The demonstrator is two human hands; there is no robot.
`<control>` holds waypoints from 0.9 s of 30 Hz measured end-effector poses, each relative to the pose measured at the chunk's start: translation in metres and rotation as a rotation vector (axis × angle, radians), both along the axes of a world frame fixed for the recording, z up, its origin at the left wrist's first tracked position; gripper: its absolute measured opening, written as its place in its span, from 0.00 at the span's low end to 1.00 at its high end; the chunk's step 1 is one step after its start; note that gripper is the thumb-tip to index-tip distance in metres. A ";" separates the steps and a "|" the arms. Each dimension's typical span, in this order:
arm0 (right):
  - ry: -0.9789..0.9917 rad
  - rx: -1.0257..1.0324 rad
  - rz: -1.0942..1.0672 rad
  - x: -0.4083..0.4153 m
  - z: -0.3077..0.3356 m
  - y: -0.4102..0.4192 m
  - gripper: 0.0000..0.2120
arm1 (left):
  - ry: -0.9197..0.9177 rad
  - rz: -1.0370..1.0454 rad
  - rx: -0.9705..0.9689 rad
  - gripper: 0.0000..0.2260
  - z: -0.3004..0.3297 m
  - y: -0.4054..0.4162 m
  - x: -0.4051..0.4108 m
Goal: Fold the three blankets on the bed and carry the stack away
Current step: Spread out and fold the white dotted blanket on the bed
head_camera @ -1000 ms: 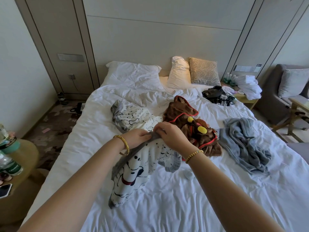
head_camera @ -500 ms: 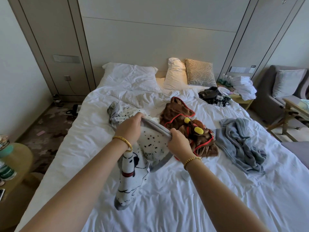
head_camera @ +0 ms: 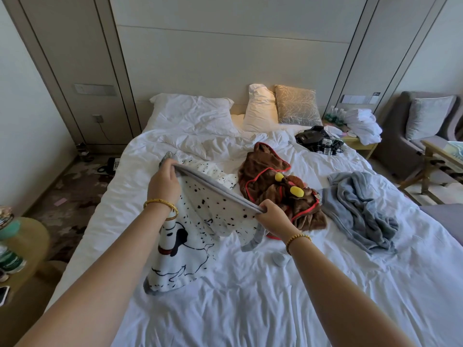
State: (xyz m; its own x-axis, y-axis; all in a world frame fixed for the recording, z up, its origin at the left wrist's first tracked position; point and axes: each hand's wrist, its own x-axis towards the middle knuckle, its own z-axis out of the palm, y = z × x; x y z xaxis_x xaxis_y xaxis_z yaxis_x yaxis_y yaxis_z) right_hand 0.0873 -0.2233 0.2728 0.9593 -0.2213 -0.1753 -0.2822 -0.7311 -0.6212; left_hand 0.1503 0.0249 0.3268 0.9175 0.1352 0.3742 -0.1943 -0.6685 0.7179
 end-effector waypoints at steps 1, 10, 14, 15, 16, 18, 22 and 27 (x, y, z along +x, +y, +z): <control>0.012 0.031 0.019 -0.001 -0.002 0.002 0.02 | -0.009 0.021 -0.047 0.12 0.001 0.000 0.000; -0.333 0.141 -0.207 0.003 0.000 0.004 0.07 | -0.131 0.206 -0.326 0.13 0.034 0.013 0.004; -0.376 0.343 -0.155 0.009 0.028 0.014 0.09 | 0.090 0.104 0.010 0.11 0.014 0.025 0.004; -0.365 0.266 -0.071 0.010 0.038 0.017 0.09 | 0.151 0.059 0.089 0.12 0.006 0.027 0.001; -0.338 0.152 0.022 0.011 0.048 0.019 0.09 | 0.205 0.002 0.165 0.14 -0.002 0.027 -0.002; -0.256 -0.097 0.189 0.012 0.064 0.026 0.10 | 0.281 -0.142 0.302 0.20 -0.012 0.022 -0.013; -0.092 -0.254 0.341 0.011 0.080 0.043 0.08 | 0.222 -0.417 0.505 0.29 -0.013 -0.012 -0.032; -0.076 -0.209 0.351 0.013 0.086 0.055 0.10 | 0.330 -0.540 0.482 0.17 -0.006 -0.050 -0.043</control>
